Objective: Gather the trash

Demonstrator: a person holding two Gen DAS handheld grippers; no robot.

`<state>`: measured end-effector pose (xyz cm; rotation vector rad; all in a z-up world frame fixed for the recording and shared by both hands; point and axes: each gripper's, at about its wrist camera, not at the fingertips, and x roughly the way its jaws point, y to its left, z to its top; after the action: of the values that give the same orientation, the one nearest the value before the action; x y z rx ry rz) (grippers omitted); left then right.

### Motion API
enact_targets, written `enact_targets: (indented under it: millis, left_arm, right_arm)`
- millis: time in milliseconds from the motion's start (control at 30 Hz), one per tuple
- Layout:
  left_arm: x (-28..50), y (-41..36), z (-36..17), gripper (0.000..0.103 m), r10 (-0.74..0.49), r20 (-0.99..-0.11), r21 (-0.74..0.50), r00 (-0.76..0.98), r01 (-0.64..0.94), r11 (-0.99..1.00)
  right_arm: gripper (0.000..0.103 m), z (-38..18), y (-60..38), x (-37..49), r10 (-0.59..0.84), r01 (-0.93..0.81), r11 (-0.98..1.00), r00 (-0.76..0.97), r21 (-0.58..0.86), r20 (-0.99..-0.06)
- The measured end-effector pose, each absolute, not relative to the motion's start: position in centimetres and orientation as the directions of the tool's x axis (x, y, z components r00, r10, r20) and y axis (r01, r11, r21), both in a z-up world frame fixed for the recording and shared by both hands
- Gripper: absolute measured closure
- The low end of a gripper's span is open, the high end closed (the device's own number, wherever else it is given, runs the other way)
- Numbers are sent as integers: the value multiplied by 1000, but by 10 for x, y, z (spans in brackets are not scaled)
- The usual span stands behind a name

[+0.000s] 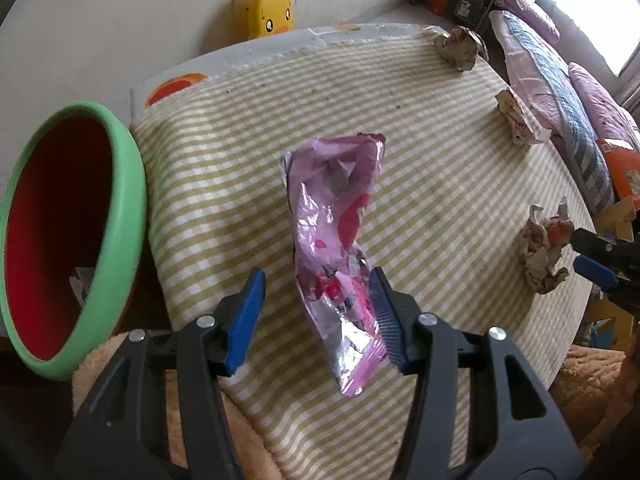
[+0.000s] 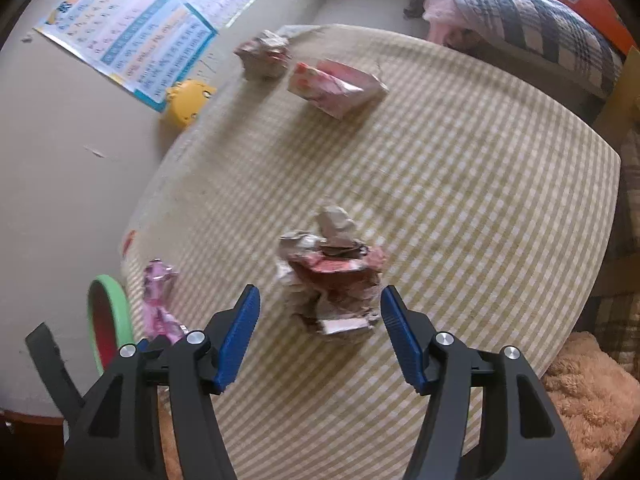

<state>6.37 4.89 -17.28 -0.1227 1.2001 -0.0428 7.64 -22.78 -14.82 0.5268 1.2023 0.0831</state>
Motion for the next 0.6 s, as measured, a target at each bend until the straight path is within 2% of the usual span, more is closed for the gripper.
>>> enact_targets:
  millis: [33, 133, 233, 400, 500, 567, 600]
  left_arm:
    - [64, 48, -174, 60, -99, -928, -118, 359, -30, 993]
    - [64, 47, -178, 83, -97, -934, -111, 344, -23, 994]
    - [62, 48, -176, 88, -97, -929, -116, 356, -32, 993]
    - [59, 50, -167, 88, -85, -919, -106, 384, -33, 994]
    - [57, 51, -163, 88, -97, -914, -123, 393, -42, 991]
    - [56, 51, -159, 88, -98, -911, -125, 401, -40, 991]
    - [55, 51, -157, 88, -98, -908, -125, 407, -40, 991]
  right_arm:
    - [43, -151, -229, 77, 332, 219, 877, 368, 428, -868]
    - [43, -157, -230, 78, 337, 236, 870, 355, 432, -872]
    - [43, -163, -229, 79, 354, 245, 862, 338, 445, -872]
    - [44, -163, -221, 80, 375, 216, 865, 322, 453, -869]
    - [57, -159, -213, 80, 377, 181, 876, 321, 447, -869]
    - [73, -157, -208, 80, 378, 163, 881, 319, 443, -869]
    - [77, -156, -205, 81, 381, 155, 882, 320, 445, -867]
